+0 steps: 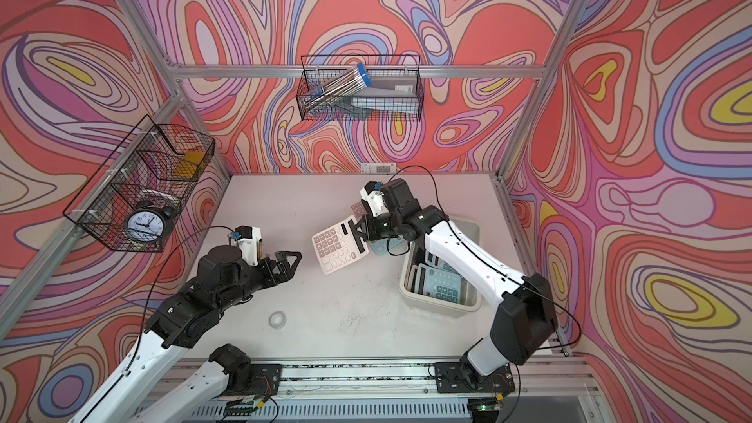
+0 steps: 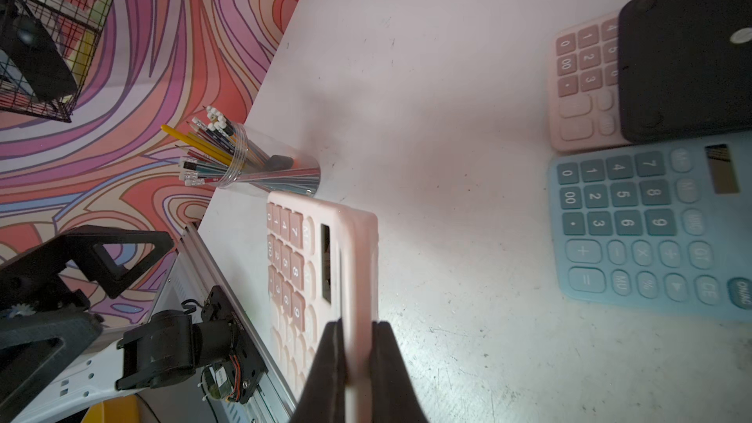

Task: Put the calculator in the storage box
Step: Pick up the calculator from the center of the board, then place the calculator in the storage box.

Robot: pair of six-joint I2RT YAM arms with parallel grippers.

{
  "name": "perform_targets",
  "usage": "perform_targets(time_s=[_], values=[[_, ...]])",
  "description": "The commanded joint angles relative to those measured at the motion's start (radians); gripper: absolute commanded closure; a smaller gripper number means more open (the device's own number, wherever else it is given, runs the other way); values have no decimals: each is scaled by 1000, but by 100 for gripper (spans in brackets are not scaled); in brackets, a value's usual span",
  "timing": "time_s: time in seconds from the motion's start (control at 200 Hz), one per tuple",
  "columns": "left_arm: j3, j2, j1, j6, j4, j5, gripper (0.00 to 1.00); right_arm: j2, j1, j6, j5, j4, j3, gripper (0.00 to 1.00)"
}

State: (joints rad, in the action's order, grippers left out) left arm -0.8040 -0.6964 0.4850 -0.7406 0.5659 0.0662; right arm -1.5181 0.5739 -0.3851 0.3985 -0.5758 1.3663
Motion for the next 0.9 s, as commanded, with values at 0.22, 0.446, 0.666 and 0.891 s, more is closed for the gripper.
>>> perform_targets(time_s=[0.22, 0.446, 0.666, 0.891], values=[[4, -152, 4, 50, -206, 20, 1, 157, -149, -62, -101, -47, -63, 100], [16, -225, 4, 53, -255, 54, 1, 209, -213, -96, -137, -120, -68, 100], [33, -249, 3, 47, -270, 64, 1, 269, -230, -143, -291, -226, -66, 100], [30, -282, 4, 40, -274, 76, 1, 294, -250, -232, -521, -407, -18, 100]])
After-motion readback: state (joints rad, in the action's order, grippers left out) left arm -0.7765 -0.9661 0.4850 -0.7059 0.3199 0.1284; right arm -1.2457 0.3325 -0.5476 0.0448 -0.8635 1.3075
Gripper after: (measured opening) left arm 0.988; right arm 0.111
